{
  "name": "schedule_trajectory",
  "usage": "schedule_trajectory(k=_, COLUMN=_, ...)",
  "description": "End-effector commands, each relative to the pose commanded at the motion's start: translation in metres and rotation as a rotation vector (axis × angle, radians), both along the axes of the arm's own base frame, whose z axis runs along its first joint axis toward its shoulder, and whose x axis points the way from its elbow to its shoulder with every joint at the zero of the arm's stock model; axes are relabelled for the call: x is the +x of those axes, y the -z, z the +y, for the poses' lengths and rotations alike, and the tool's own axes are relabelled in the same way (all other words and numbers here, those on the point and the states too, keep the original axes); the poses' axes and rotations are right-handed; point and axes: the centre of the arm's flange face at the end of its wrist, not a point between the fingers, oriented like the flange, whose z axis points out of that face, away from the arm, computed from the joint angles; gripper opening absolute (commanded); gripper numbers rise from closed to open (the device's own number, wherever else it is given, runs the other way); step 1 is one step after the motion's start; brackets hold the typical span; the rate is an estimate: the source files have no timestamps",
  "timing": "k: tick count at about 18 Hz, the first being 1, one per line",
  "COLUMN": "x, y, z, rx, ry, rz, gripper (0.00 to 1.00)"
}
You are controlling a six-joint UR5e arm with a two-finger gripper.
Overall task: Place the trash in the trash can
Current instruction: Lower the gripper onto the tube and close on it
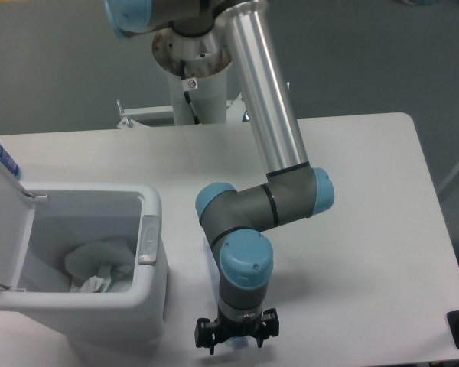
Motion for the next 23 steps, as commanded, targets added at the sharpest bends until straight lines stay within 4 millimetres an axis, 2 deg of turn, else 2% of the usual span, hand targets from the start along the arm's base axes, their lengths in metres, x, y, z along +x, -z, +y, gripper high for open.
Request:
schedule_trajectory(k=6, x=-0.0029, y=0.0066, z=-0.0006, rx=-0.01, ry=-0.008, rz=0.025, gripper=0.99)
schedule_trajectory(k=11, x=-0.0026, y=0.0069, z=-0.0014, rx=-0.013, ry=-0.008, rz=0.026, gripper=0.61)
schedule_trajectory(k=14, x=-0.0024, y=0.0076, z=-0.0018, rx=-0.015, ry=-0.009, rz=0.026, gripper=0.55)
schedule_trajectory(k=16, x=-0.0009, y=0.0076, z=-0.0018, rx=-0.016, ry=-0.006, rz=0.026, gripper=0.54)
schedule_trajectory(k=19, x=0.0008, y=0.0085, z=-0.0039, rx=-0.021, ry=-0.004, rz=0.024, gripper=0.44)
schedule_trajectory(k=23, x=-0.0001, y=0.0046, z=-0.0035, rx=-0.019, ry=-0.005, rz=0.032, gripper=0.37)
